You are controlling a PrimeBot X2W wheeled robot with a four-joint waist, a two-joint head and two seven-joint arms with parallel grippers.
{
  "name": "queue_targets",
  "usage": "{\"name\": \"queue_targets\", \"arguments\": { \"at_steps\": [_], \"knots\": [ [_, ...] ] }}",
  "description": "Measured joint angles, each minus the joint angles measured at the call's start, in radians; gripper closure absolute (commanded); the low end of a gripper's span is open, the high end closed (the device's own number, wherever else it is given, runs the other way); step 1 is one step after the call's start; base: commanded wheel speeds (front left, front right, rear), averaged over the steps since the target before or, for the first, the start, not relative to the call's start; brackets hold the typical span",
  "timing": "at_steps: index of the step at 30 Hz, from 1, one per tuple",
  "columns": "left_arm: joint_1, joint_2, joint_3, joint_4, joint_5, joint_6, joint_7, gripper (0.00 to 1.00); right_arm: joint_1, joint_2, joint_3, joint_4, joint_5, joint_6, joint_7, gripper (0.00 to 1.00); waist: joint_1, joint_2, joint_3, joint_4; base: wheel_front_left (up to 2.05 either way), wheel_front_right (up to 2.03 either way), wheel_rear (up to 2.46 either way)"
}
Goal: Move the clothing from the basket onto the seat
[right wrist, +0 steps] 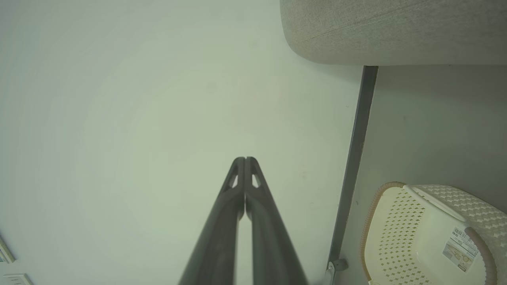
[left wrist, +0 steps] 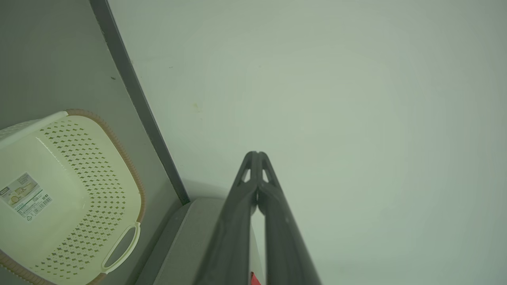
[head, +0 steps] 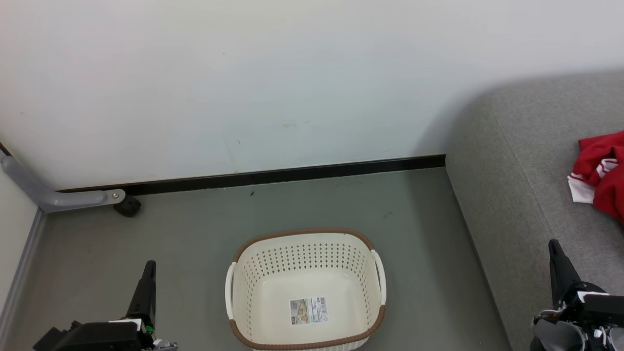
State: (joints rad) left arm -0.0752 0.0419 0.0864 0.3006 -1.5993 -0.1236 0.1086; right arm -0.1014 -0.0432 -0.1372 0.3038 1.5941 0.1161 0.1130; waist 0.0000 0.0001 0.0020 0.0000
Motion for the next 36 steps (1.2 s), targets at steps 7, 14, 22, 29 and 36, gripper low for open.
{"name": "queue_targets", "arguments": {
  "at_steps": [7,14,22,29,36],
  "knots": [
    [0.000,0.000,0.000,0.000,0.000,0.000,0.000,1.00,0.000,0.000,0.000,0.000,0.000,0.000,0.000,1.00,0.0000,0.0000,0.000,0.000,0.00,0.00,0.00],
    [0.000,0.000,0.000,0.000,0.000,0.000,0.000,1.00,0.000,0.000,0.000,0.000,0.000,0.000,0.000,1.00,0.0000,0.0000,0.000,0.000,0.00,0.00,0.00],
    [0.000,0.000,0.000,0.000,0.000,0.000,0.000,1.00,0.000,0.000,0.000,0.000,0.000,0.000,0.000,1.00,0.0000,0.0000,0.000,0.000,0.00,0.00,0.00],
    [0.000,0.000,0.000,0.000,0.000,0.000,0.000,1.00,0.000,0.000,0.000,0.000,0.000,0.000,0.000,1.00,0.0000,0.0000,0.000,0.000,0.00,0.00,0.00],
    [0.000,0.000,0.000,0.000,0.000,0.000,0.000,1.00,0.000,0.000,0.000,0.000,0.000,0.000,0.000,1.00,0.0000,0.0000,0.000,0.000,0.00,0.00,0.00]
  ]
}}
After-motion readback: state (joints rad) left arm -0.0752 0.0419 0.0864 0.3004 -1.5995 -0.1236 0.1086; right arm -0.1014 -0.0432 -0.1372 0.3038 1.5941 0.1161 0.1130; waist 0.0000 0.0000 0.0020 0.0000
